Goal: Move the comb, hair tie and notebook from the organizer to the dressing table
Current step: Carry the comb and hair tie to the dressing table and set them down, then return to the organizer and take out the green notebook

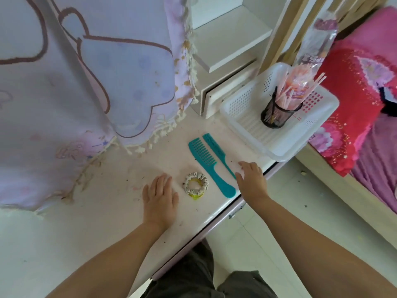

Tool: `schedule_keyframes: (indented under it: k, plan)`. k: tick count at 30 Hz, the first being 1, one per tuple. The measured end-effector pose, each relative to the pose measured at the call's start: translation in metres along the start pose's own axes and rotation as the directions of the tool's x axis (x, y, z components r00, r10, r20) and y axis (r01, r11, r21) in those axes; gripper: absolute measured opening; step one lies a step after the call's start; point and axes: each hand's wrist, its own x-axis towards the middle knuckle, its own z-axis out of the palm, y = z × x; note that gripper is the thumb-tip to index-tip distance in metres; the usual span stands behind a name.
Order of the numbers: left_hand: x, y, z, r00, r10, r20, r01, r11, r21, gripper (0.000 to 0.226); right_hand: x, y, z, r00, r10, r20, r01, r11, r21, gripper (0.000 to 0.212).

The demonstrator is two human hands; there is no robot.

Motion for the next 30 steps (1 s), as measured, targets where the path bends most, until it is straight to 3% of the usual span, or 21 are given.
schedule_keyframes:
  k: [4,8,12,15,18,23,27,30]
  plan:
    - [0.014,0.043,-0.024,0.976,0.176,-0.126,-0.174,0.984,0.026,0.043,-0.045,0.045,-0.021,0.993,0.018,-0.118,-0.027,0.996,-0.08,0.039]
    - [-0.003,0.134,-0.033,0.885,0.442,-0.145,-0.437,0.897,0.067,0.048,-0.121,0.108,-0.047,0.962,0.069,-0.264,-0.111,0.983,-0.147,0.037]
    - [-0.073,0.232,-0.011,0.705,0.702,-0.106,-0.695,0.713,0.093,0.04,-0.228,0.177,-0.066,0.902,0.176,-0.395,-0.249,0.958,-0.141,0.042]
    - [-0.163,0.301,0.024,0.525,0.85,-0.048,-0.85,0.526,0.012,0.041,-0.336,0.235,-0.068,0.825,0.34,-0.45,-0.418,0.905,-0.082,0.045]
    - [-0.275,0.362,0.064,0.298,0.953,0.052,-0.949,0.301,-0.092,0.047,-0.465,0.286,-0.056,0.662,0.555,-0.504,-0.622,0.782,0.045,0.045]
    - [-0.465,0.448,0.118,-0.123,0.971,0.206,-0.98,-0.085,-0.182,0.05,-0.674,0.347,-0.024,0.263,0.836,-0.482,-0.867,0.424,0.263,0.048]
    - [-0.594,0.5,0.151,-0.377,0.897,0.231,-0.918,-0.33,-0.22,0.05,-0.795,0.372,0.001,-0.043,0.896,-0.441,-0.89,0.166,0.424,0.049]
    - [-0.694,0.537,0.18,-0.545,0.804,0.237,-0.833,-0.486,-0.266,0.048,-0.874,0.398,0.025,-0.216,0.904,-0.369,-0.872,-0.009,0.489,0.049]
